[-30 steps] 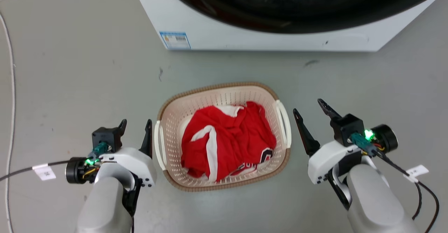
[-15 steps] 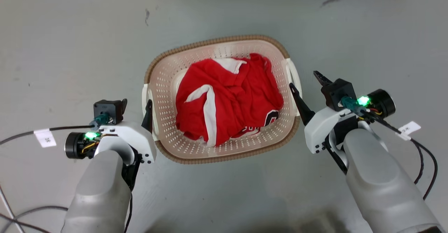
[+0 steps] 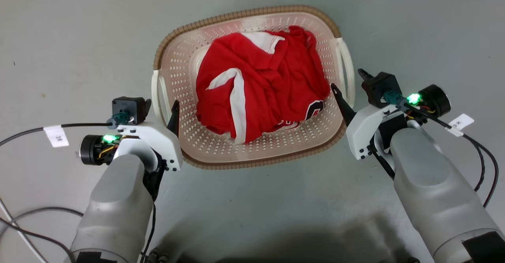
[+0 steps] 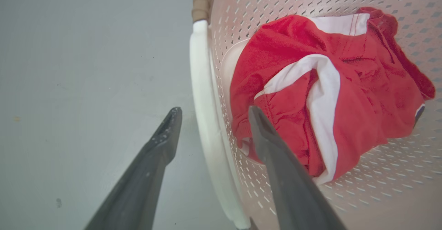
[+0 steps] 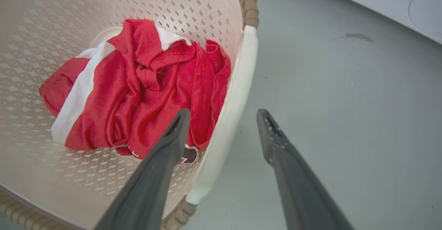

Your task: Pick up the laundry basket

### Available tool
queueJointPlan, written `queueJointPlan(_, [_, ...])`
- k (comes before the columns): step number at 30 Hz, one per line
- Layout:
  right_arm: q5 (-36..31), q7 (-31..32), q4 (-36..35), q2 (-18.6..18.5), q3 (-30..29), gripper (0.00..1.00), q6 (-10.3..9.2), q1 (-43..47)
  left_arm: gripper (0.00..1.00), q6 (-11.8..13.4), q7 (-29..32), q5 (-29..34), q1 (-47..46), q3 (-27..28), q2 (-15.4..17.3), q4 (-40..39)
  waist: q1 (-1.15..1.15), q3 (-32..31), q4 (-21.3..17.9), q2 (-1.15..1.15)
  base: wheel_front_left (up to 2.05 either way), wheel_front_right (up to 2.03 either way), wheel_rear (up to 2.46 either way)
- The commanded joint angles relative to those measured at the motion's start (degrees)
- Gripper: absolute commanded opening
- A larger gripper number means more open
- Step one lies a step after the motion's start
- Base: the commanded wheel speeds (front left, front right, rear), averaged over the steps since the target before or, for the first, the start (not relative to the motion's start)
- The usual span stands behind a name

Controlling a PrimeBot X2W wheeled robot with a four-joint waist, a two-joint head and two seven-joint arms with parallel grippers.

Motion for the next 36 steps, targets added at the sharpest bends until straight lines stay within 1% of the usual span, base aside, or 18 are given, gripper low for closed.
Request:
queueJointPlan(1, [-0.52,-0.1,0.78,-0.03,-0.11,1.0,-0.04,-1.52,1.0,-0.11,-0.16,-0.3,-1.32,-0.6,-0.03,0.7,-0.01,1.38,0.36,0.0,0.0,0.0,0.0])
queueJointPlan(14, [-2.54,-0.1,4.07,0.1,-1.25,1.0,-0.04,-4.93,1.0,-0.12,-0.15,-1.42,-4.69,-3.24,-0.24,2.41,-0.01,4.78,0.39,0.0,0.0,0.0,0.0])
queueJointPlan(15, [-2.91,-0.1,4.29,0.11,-1.33,1.0,-0.04,-5.15,0.69,-0.12,-0.16,-1.39,-5.1,-3.43,-0.2,2.27,-0.01,4.89,0.38,0.0,0.0,0.0,0.0])
queueJointPlan(16, [-3.09,-0.1,4.37,0.13,-1.44,0.42,-0.04,-5.4,0.43,-0.12,-0.16,-1.48,-5.39,-3.4,-0.12,2.15,-0.01,5.01,0.36,0.0,0.0,0.0,0.0])
queueJointPlan(17, [-3.44,-0.1,4.64,0.15,-1.62,0.0,-0.04,-5.55,0.0,-0.12,-0.16,-1.8,-5.37,-3.65,-0.44,2.5,-0.01,5.08,0.3,0.0,0.0,0.0,0.0])
queueJointPlan(27, [-6.36,-0.11,6.11,0.0,-2.15,0.0,-0.01,-5.97,0.0,-0.17,-0.16,-3.42,-6.05,-5.86,-1.95,3.28,-0.01,4.18,0.79,0.0,0.0,0.0,0.0])
queueJointPlan(33, [-6.65,-0.11,8.06,0.31,-2.0,0.0,-0.01,-4.13,0.0,-0.17,-0.16,-4.82,-4.34,-7.35,-2.19,4.25,-0.01,-0.17,1.08,0.0,0.0,0.0,0.0])
queueJointPlan(36, [-6.13,-0.11,9.76,0.31,-1.5,0.0,-0.02,-3.56,0.0,-0.17,-0.17,-5.37,-3.61,-8.72,-1.67,5.35,-0.01,-3.07,0.89,0.0,0.0,0.0,0.0])
